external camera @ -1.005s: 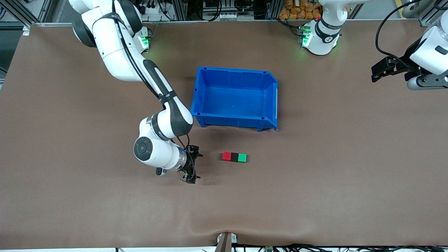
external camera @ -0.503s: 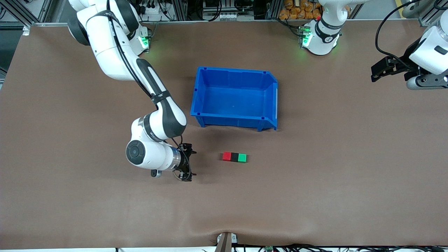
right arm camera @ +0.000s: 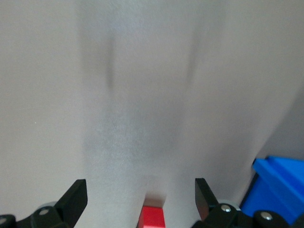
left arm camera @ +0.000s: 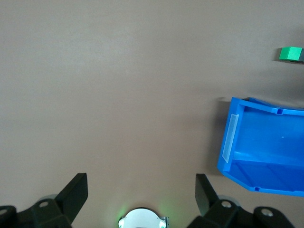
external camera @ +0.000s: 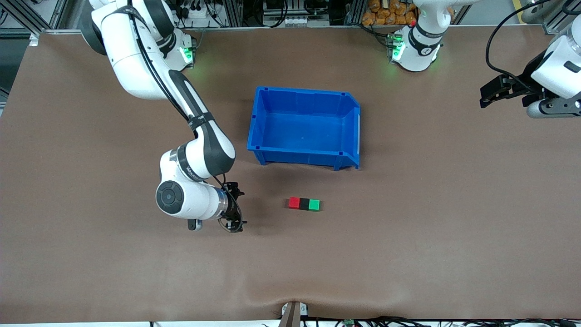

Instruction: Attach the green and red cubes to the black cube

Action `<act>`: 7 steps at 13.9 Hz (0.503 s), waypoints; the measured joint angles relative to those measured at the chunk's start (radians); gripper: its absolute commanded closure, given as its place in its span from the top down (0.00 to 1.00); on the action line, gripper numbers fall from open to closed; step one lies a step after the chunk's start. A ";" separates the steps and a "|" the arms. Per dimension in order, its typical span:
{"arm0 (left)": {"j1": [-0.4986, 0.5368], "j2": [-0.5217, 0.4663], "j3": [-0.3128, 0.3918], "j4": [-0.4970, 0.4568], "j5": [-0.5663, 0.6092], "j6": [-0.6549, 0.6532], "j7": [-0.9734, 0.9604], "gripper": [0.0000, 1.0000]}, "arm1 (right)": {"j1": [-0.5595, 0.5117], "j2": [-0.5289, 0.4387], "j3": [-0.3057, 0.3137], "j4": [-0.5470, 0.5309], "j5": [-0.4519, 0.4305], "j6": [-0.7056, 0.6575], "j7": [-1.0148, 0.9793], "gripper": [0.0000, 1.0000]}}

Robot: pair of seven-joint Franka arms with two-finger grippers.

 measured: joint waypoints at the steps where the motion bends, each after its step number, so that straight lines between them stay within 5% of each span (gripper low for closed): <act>1: 0.000 0.002 0.000 0.000 0.000 0.000 0.000 1.00 | -0.003 -0.004 0.002 0.000 -0.015 -0.014 -0.020 1.00; 7: -0.003 0.003 -0.009 0.000 -0.003 0.000 0.002 1.00 | -0.039 -0.036 0.013 -0.001 -0.026 -0.120 -0.137 1.00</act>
